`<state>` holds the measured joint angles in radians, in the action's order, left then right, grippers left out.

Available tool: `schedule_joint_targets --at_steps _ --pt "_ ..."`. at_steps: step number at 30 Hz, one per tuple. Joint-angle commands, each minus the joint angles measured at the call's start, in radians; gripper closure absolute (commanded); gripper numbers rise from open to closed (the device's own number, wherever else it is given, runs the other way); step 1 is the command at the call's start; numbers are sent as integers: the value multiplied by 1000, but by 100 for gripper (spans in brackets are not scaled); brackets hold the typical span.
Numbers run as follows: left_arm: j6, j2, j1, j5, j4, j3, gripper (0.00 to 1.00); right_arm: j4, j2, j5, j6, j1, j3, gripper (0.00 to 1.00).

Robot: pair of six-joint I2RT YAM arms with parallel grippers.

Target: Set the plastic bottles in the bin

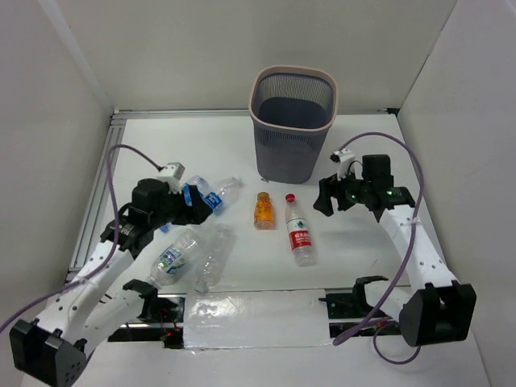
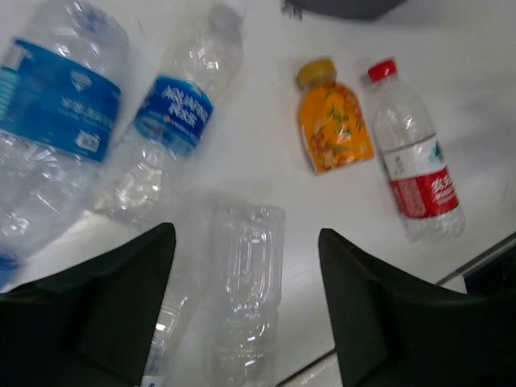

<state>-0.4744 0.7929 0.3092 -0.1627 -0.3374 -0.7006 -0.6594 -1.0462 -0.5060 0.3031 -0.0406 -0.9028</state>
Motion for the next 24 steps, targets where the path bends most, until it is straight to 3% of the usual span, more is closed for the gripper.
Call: schedule_joint_targets --at_steps 1,3,8,14,17,18,24 --pt "-32 52 82 12 -49 -31 13 150 -76 -77 -172 -60 48 12" --pt "-41 66 169 95 -58 -40 7 234 -130 -66 -268 -108 86 0" --pt "-145 126 371 251 -83 -31 4 371 -222 66 -358 -206 157 0" --pt "-194 242 498 391 -35 -85 3 501 -339 202 -398 -344 179 0" --pt "-194 311 528 437 -2 -128 3 514 -402 274 -421 -369 179 9" --pt "-184 348 528 448 30 -137 3 524 -416 274 -421 -369 179 20" --pt "-150 460 541 502 223 -163 0 468 -353 264 -382 -400 188 59"
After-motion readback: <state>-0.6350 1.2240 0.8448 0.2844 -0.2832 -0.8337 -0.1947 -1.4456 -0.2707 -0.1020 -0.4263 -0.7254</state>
